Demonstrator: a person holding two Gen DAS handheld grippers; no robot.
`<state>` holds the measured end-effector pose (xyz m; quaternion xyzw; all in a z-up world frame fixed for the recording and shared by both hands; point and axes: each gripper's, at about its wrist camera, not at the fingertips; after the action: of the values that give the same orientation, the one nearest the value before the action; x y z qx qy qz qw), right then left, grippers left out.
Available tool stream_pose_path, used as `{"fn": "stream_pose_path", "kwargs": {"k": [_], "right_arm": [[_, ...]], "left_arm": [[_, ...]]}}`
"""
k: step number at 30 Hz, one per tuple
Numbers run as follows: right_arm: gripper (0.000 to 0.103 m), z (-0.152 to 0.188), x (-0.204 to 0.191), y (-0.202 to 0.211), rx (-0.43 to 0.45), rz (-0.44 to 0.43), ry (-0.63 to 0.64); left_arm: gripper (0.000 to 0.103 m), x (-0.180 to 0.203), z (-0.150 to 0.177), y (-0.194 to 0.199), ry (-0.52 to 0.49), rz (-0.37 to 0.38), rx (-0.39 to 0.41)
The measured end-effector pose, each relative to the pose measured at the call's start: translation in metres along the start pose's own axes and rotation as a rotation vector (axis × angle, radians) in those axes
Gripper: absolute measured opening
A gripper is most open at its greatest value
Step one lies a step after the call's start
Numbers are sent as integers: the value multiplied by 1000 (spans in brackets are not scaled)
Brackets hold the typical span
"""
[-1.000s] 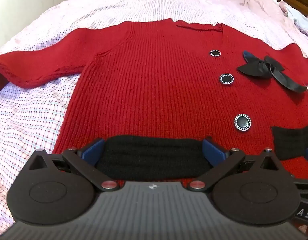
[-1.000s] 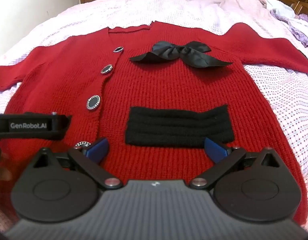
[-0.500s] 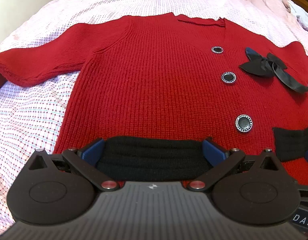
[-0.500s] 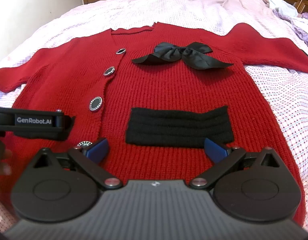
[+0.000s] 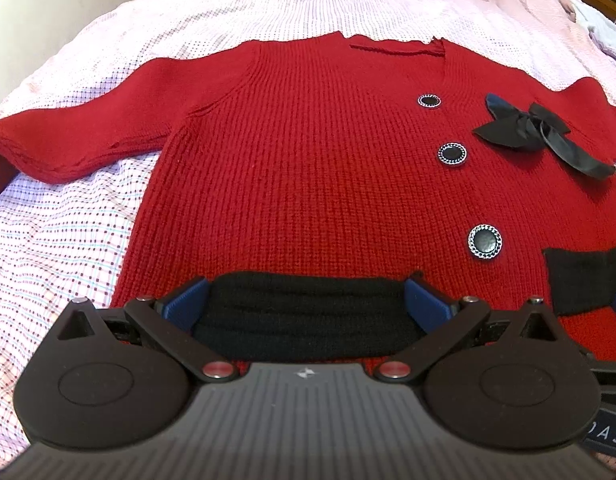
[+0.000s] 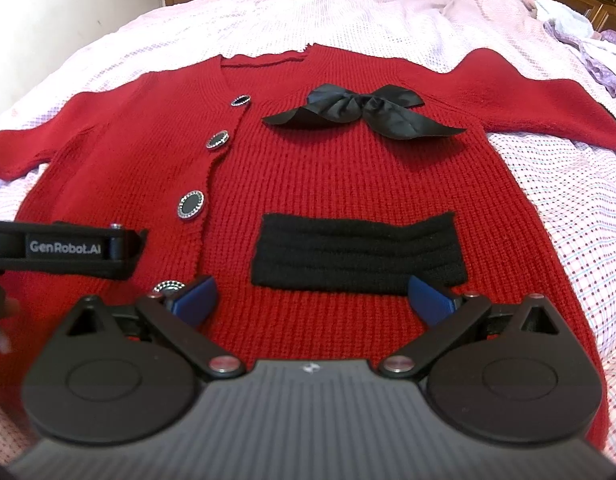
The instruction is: Fold small clothes
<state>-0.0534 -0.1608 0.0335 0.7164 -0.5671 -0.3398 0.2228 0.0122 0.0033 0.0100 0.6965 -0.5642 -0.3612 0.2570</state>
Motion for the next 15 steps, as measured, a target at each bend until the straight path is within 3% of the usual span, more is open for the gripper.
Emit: {"fn": "stream_pose_path", "kwargs": {"k": [15], "right_arm": [[103, 2, 0, -2, -2, 7, -1]], "left_arm": [[103, -1, 1, -2, 18, 6, -9]]}}
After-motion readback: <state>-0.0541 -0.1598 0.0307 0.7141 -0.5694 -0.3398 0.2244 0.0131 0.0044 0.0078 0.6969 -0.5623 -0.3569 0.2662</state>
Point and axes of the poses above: each gripper's, at about its wrist camera, not at the fingertips, and y roughly against the way its jaws point, x to its right, z to its underside, and after that the axes turned 13 degrees about -z, right-handed
